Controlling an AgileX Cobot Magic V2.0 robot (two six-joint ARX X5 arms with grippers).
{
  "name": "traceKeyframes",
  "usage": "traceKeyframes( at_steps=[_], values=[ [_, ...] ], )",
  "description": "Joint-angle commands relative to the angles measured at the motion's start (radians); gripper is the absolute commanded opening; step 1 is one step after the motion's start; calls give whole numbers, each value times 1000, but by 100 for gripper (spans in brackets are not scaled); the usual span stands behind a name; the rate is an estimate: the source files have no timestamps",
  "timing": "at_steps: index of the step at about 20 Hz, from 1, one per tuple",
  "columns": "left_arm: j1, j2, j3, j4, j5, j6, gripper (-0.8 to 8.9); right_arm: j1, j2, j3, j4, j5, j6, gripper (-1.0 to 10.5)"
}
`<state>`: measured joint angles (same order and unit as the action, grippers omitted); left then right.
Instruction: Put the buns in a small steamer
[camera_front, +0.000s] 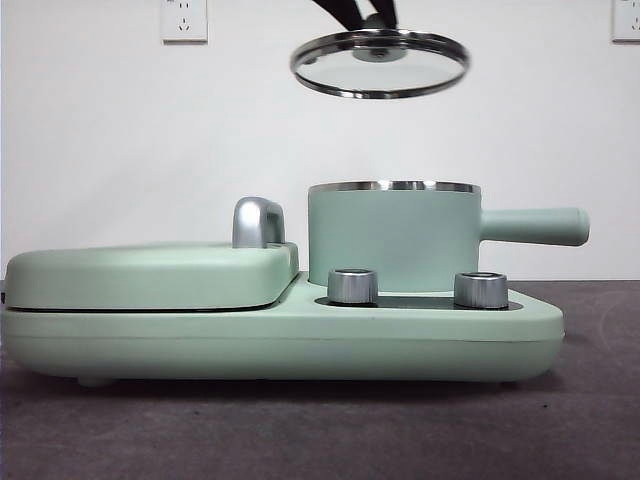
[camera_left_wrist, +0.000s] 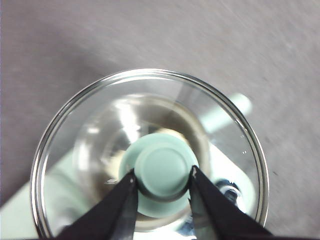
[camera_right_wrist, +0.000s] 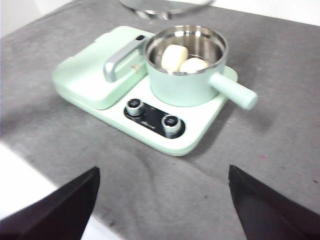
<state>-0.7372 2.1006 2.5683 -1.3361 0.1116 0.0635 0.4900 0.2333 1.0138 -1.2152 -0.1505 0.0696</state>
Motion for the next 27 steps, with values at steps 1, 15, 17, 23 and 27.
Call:
traceKeyframes(
  at_steps=[1,15,17,23,27],
  values=[
    [-16,11,11,27,6,22,7,5,-2,6,16,-35,12,410],
    [-5,104,-102,124,73,55,7,5,-2,6,138,-43,24,410],
    [-2,116,-102,149,72,55,7,5,-2,6,138,-42,24,410],
    [21,118,-102,159,72,49,7,5,-2,6,138,-40,25,410],
    [42,120,-103,150,72,45,7,5,-2,6,138,-40,25,410]
  ],
)
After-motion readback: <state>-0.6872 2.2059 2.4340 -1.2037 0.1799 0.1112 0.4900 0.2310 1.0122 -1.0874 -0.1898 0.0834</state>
